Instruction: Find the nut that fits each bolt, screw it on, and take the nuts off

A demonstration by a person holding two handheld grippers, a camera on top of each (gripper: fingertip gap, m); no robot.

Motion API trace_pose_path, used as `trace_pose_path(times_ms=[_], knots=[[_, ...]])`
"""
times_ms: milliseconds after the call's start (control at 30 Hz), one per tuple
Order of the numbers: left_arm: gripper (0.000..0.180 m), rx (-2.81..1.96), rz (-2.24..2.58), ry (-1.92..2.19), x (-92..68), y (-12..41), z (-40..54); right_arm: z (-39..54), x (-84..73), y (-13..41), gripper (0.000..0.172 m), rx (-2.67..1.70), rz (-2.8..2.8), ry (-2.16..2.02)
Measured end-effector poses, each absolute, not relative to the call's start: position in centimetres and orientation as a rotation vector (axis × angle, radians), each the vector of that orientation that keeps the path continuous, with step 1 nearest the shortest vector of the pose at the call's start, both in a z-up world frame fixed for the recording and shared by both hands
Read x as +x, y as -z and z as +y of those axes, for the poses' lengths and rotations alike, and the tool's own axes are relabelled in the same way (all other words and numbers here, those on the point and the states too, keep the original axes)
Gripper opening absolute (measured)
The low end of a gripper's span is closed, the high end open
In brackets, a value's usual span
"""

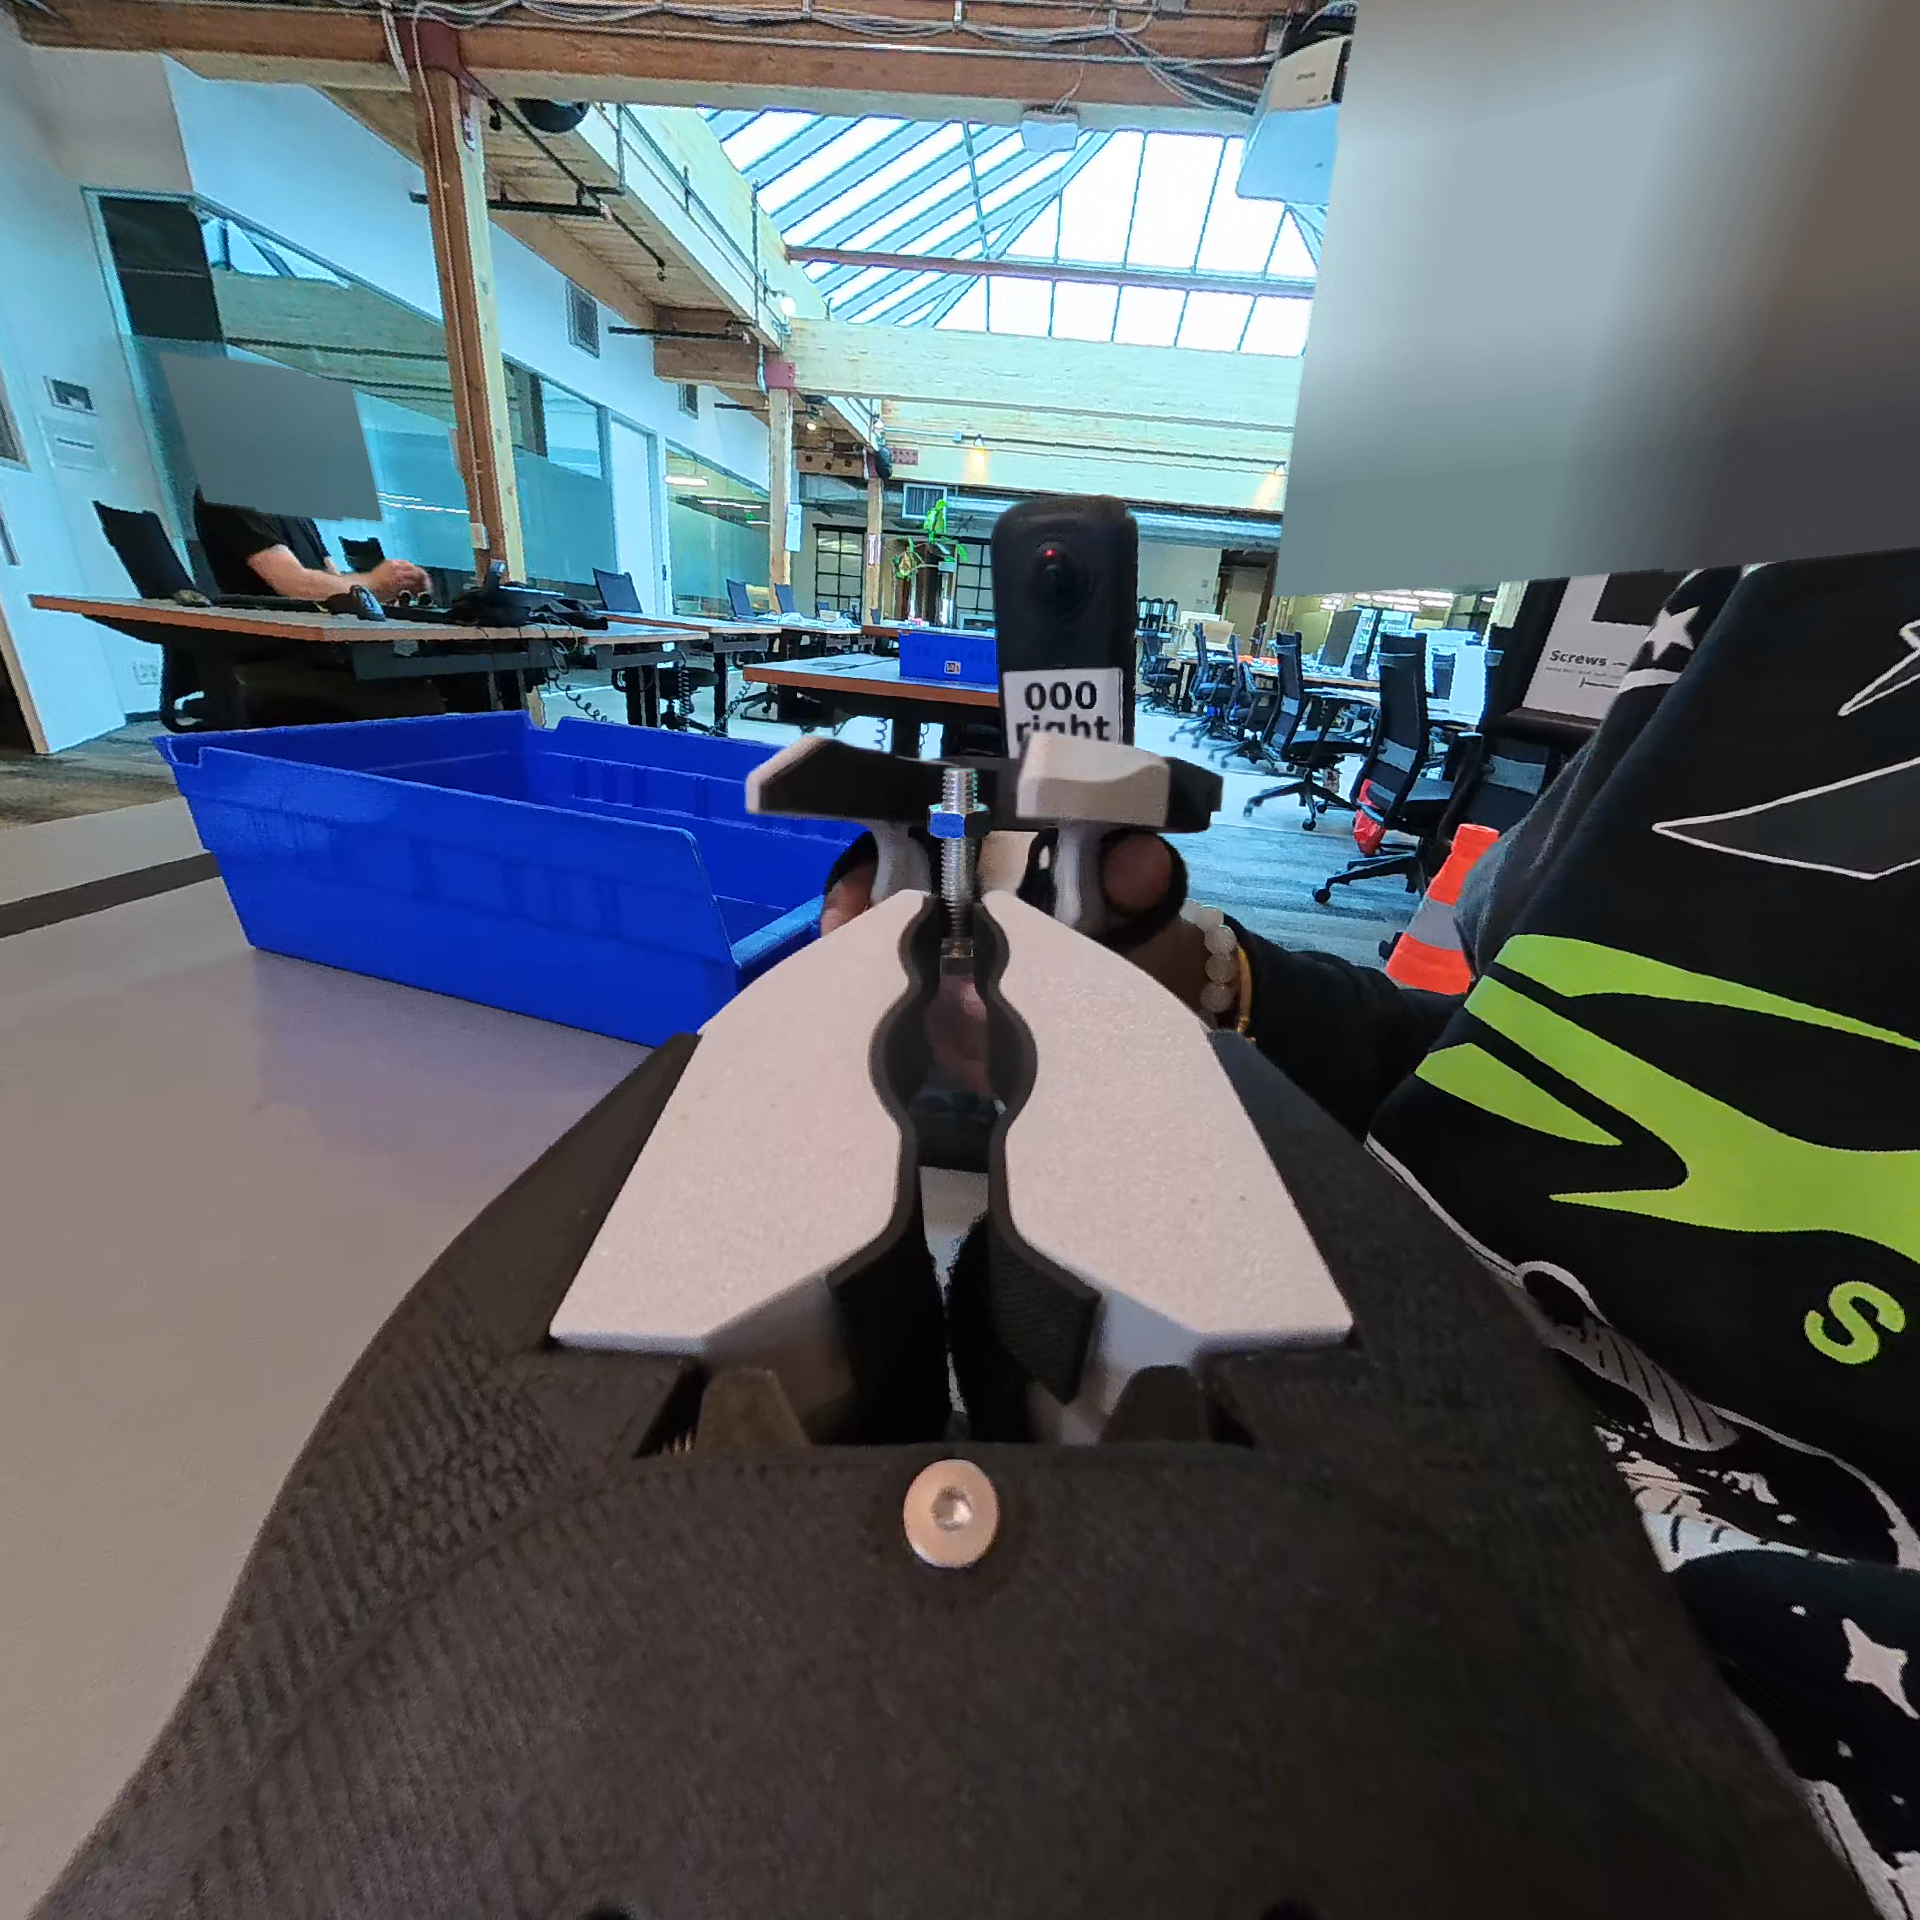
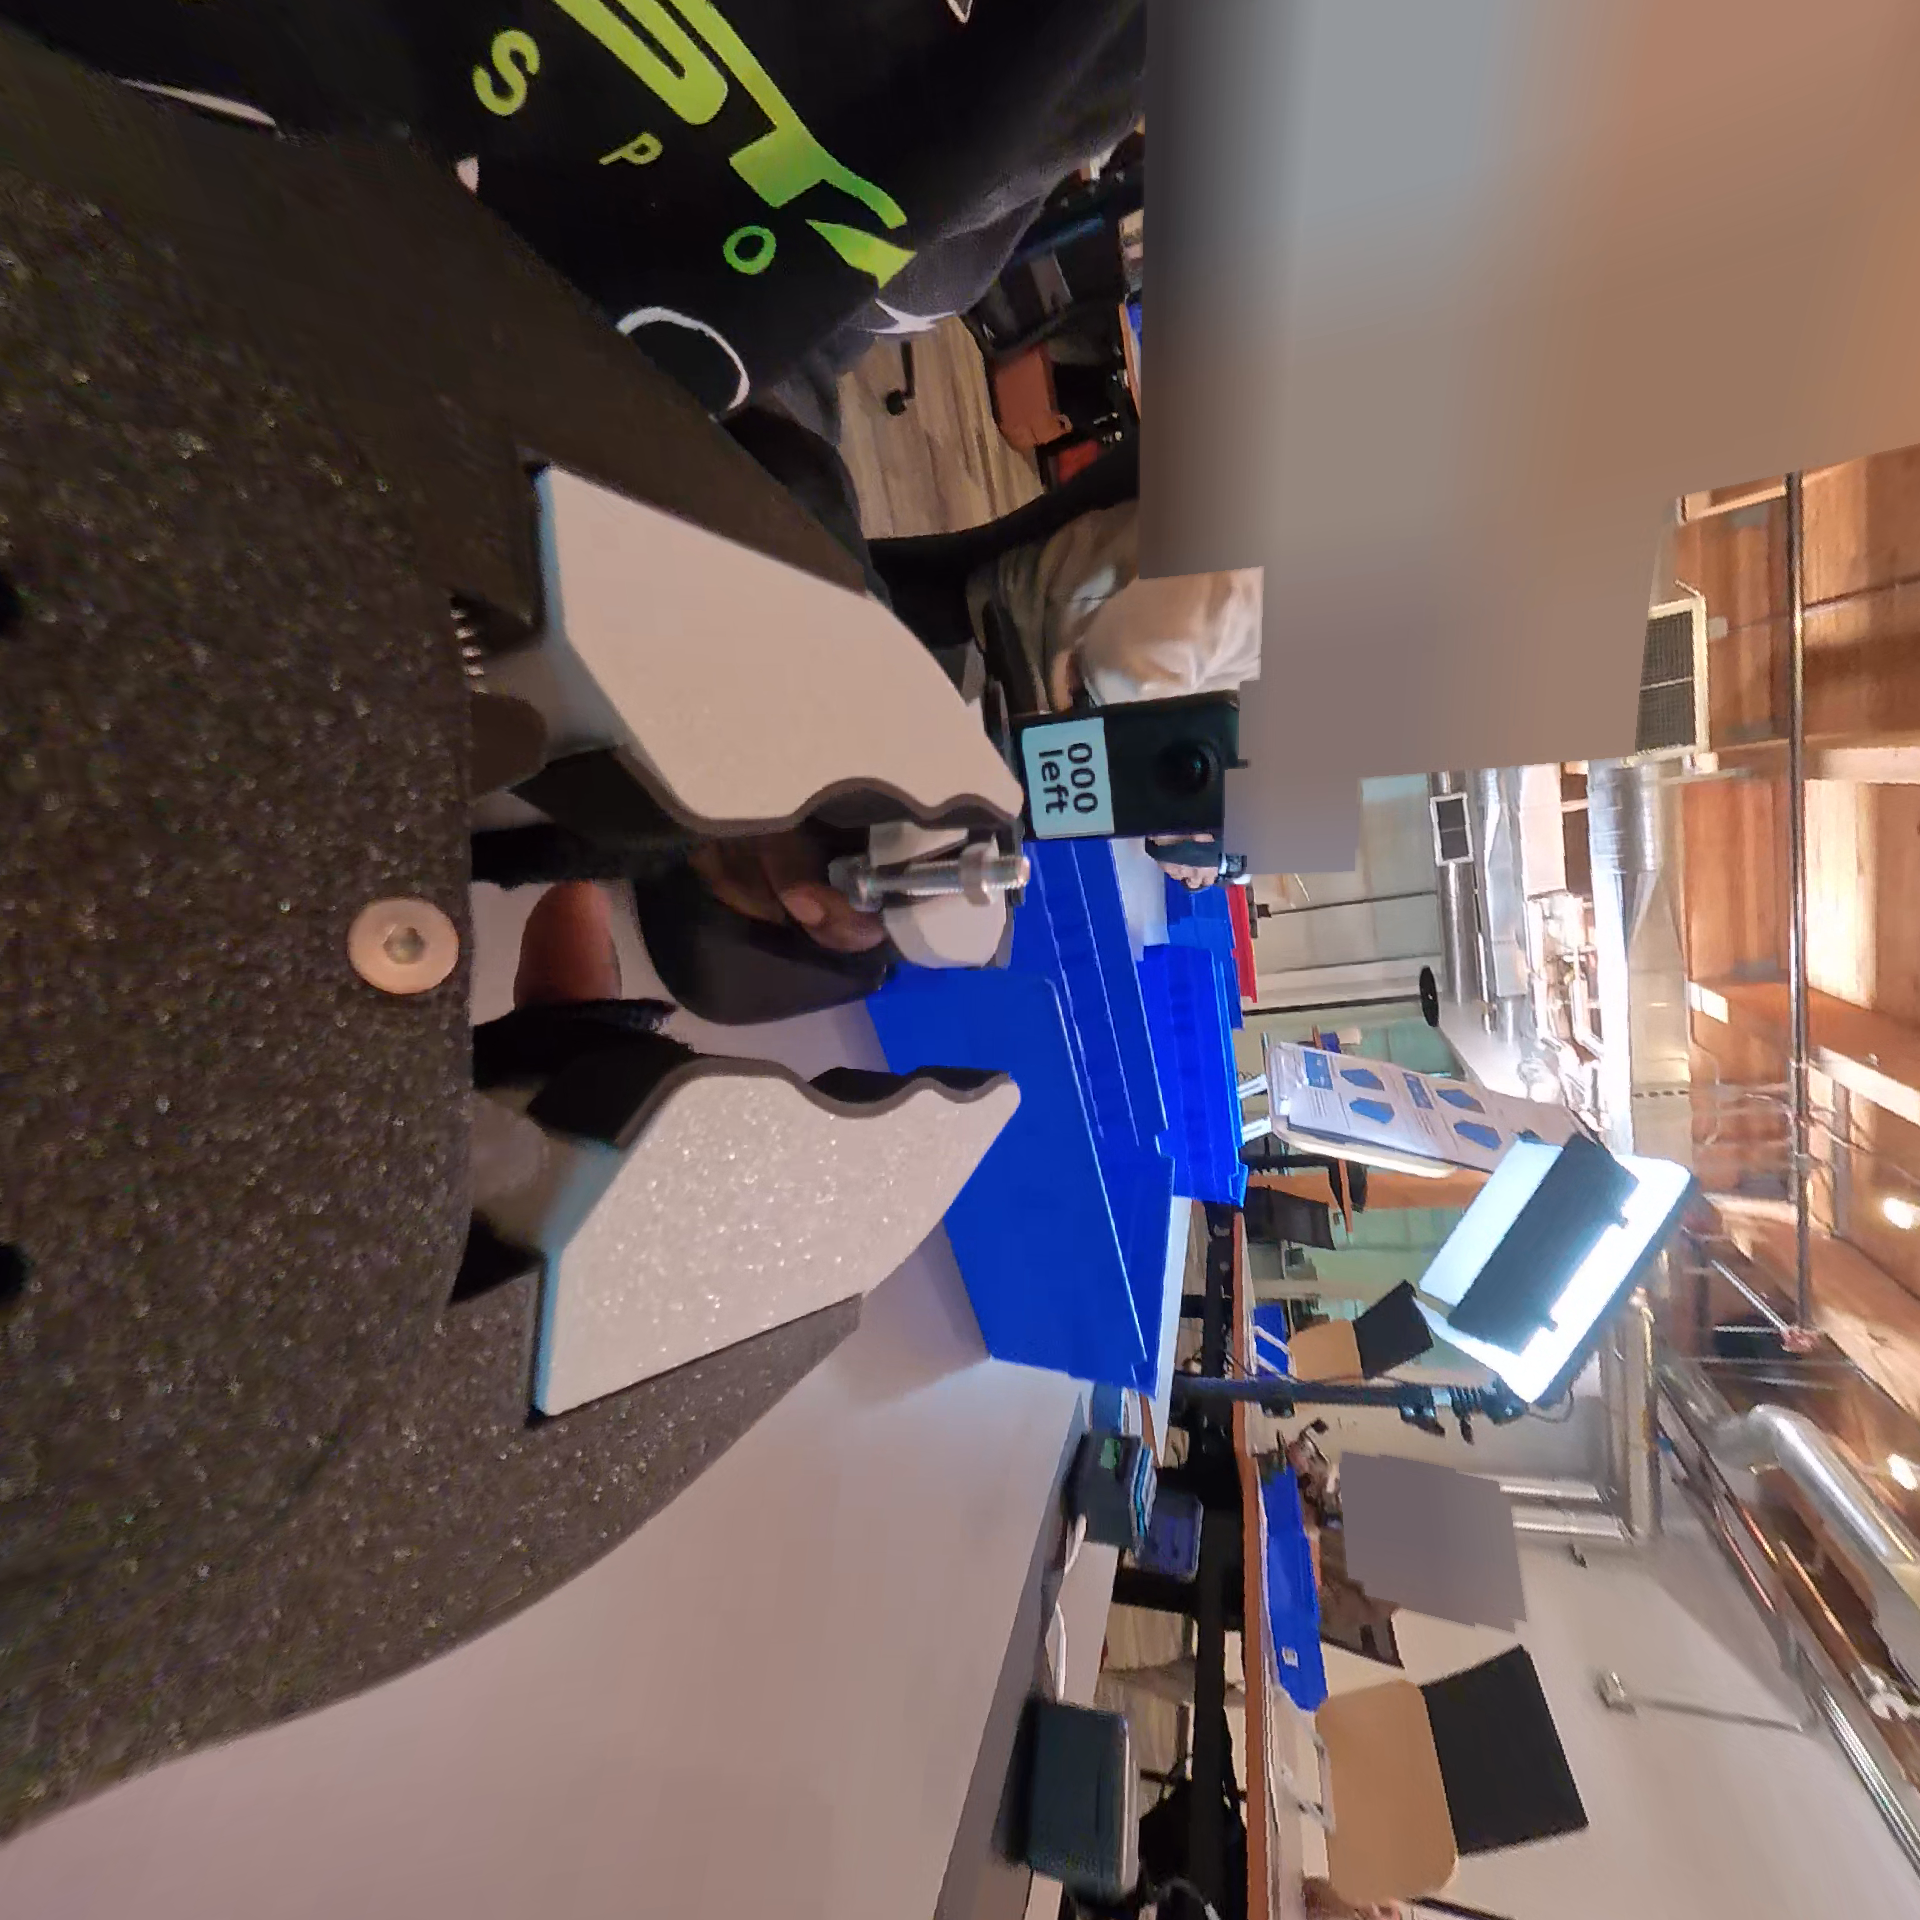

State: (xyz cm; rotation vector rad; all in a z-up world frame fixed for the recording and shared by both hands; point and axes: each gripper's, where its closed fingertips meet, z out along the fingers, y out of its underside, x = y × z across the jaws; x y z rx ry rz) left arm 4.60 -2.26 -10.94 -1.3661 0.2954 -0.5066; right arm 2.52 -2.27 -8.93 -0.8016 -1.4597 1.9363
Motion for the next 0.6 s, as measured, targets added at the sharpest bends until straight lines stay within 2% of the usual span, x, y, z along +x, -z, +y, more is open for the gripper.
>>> trace_pose_path(times_ms=[200,467,500,533,600], knots=[[0.005,-1.369,0.301,0.504,4.7,11.0,-2.3,-4.0,1.3,9.2,0.047,-0.8,-1.506,-1.931],[0.005,-1.353,0.279,0.515,4.3,10.8,-2.4,-1.6,2.1,9.0,0.048,-0.83,-1.449,-1.893],[0.005,-1.349,0.281,0.519,4.4,10.7,-2.4,-0.9,2.3,9.1,0.042,-0.843,-1.434,-1.877],[0.005,-1.343,0.29,0.524,4.5,10.6,-2.5,0.2,2.4,9.2,0.028,-0.868,-1.402,-1.843],[0.005,-1.349,0.287,0.521,4.4,10.7,-2.4,1.5,2.8,9.2,0.019,-0.875,-1.36,-1.822]])
